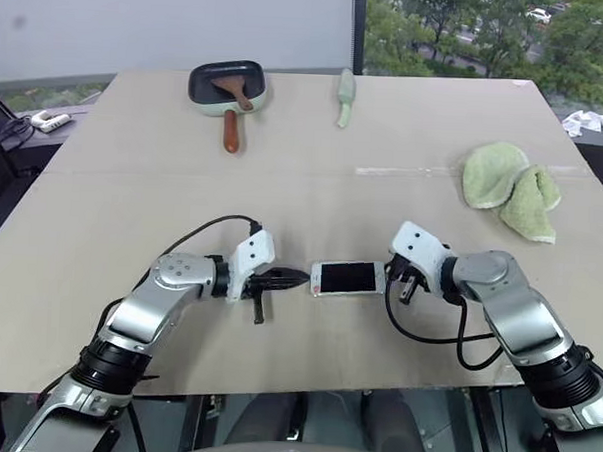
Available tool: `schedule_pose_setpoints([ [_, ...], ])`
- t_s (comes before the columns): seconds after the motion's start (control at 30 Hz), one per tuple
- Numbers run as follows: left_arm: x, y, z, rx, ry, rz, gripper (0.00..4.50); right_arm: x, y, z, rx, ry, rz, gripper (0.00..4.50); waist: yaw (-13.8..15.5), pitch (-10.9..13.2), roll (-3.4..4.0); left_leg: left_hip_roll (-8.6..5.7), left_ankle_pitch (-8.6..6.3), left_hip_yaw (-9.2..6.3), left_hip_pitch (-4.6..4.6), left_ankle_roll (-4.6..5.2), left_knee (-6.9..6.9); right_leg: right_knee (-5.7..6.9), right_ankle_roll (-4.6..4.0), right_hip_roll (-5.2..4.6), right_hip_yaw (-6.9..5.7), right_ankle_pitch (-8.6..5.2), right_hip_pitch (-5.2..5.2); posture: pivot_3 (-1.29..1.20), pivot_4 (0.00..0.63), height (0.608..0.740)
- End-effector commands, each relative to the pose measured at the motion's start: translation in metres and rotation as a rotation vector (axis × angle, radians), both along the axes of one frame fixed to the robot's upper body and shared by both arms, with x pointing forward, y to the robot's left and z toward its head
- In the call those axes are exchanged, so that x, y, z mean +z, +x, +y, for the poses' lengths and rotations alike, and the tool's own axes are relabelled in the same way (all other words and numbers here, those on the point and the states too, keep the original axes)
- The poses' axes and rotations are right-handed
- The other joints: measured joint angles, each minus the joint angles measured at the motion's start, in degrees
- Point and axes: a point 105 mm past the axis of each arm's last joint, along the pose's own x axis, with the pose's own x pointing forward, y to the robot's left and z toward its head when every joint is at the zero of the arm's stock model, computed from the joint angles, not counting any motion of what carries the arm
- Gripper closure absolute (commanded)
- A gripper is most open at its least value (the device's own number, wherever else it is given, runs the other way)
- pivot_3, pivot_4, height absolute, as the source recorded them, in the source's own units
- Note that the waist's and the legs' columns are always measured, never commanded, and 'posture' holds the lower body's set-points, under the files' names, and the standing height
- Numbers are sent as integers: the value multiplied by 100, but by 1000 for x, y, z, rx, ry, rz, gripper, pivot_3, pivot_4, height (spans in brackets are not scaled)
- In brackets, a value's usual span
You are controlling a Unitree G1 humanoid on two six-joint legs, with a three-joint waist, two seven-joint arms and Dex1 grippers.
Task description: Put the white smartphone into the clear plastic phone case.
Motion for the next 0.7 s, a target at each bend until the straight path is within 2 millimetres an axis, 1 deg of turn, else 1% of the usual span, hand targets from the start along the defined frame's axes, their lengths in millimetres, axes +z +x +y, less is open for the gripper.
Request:
schedule_pose_setpoints([
  [0.03,16,2,-13,-45,-31,-83,4500,9,-5,13,75,43,-31,4429,-19,1,1,1,0,2,-5,0,-1,-1,0,2,1,0,-7,0,150,740],
  [0.13,14,-1,-10,-52,-21,-73,4500,12,0,0,38,24,-50,4429,-36,1,1,1,-1,5,-18,-1,-10,-1,-2,-1,4,1,-21,0,150,740],
  [0.23,15,-4,-3,-54,-12,-59,4500,16,4,-19,-6,5,-81,4429,9,2,2,-2,-1,3,-43,-1,-16,-11,-2,-6,1,0,-42,0,150,740],
  [0.33,18,-5,6,-54,6,-53,4500,23,7,-31,-46,43,-115,4429,42,3,2,-4,-1,4,-75,-1,-16,-11,-2,-9,1,1,-73,0,150,740],
  [0.4,21,-5,12,-51,18,-53,4500,31,8,-31,-55,122,-162,4429,46,3,2,-4,-1,1,-101,-2,-14,-6,-2,-9,-1,1,-97,0,150,740],
  [0.47,23,-4,16,-46,24,-56,4500,36,7,-30,-48,177,-208,4429,43,3,2,-4,-1,1,-104,-2,-14,-5,-2,-7,-2,1,-101,0,150,740],
  [0.57,27,0,20,-48,35,-69,4500,30,3,-34,-106,285,-229,4429,46,4,3,-4,-1,0,-105,-1,-14,-6,-2,-6,-4,1,-100,0,150,740],
  [0.63,34,1,17,-51,-2,-84,4500,30,-3,-30,-117,386,-224,4429,63,4,3,-5,-1,0,-107,-1,-14,-6,-1,-8,-5,1,-100,0,150,740],
  [0.7,40,1,9,-67,-61,-88,4500,32,-9,-24,-127,498,-221,4429,60,6,6,-6,-1,0,-108,-1,-12,-5,-1,-8,-5,1,-100,0,150,740],
])
